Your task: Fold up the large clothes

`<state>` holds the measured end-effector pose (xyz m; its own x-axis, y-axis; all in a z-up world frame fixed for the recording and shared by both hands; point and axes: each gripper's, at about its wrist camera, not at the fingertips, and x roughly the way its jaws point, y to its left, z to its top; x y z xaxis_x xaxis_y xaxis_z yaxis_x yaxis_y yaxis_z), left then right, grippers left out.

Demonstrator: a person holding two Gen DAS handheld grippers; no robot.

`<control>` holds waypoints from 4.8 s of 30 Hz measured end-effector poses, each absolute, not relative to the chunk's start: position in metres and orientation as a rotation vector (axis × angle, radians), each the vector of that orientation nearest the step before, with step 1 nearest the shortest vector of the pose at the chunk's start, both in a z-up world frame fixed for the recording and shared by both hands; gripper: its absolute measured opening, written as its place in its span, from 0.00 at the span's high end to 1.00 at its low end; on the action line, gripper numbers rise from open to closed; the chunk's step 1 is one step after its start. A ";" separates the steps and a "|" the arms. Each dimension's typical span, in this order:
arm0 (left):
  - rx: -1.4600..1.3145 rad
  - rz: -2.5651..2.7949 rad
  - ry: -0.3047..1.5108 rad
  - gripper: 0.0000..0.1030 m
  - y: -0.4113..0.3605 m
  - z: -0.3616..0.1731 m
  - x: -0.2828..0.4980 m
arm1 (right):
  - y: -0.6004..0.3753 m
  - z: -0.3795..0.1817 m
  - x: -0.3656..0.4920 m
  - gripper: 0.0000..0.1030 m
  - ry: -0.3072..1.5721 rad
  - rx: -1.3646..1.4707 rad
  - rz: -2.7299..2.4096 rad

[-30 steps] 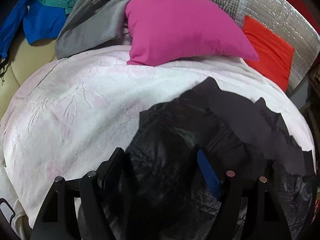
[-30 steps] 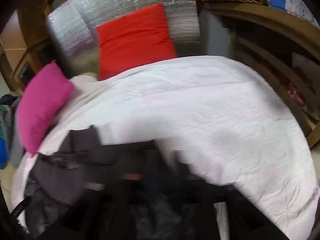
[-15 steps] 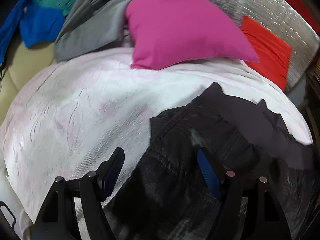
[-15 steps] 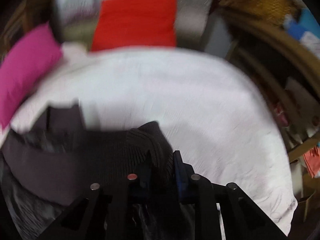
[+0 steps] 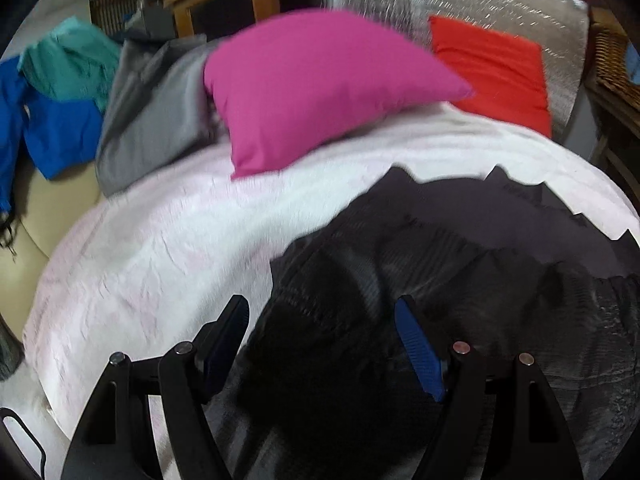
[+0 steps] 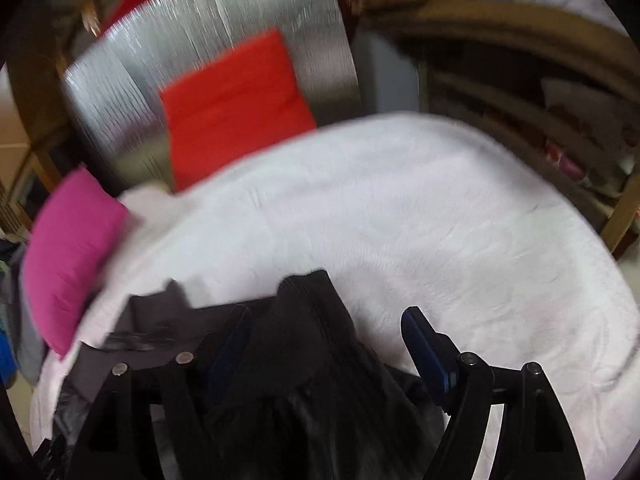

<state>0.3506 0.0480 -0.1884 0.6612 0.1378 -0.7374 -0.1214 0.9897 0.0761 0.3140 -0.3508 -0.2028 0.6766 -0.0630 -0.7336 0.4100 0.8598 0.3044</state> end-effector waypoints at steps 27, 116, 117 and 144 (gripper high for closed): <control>0.044 0.062 0.660 0.26 0.015 -0.158 0.320 | -0.322 -0.238 0.288 0.74 0.932 0.462 -0.234; -0.419 0.126 0.917 0.23 0.162 -0.183 0.297 | -0.322 -0.210 0.162 0.53 0.935 0.617 -0.028; -0.452 0.110 0.922 0.23 0.169 -0.184 0.297 | -0.336 -0.209 0.154 0.47 0.906 0.663 -0.060; -0.444 -0.121 0.921 0.89 0.151 -0.197 0.292 | -0.331 -0.211 0.196 0.89 0.769 0.380 -0.201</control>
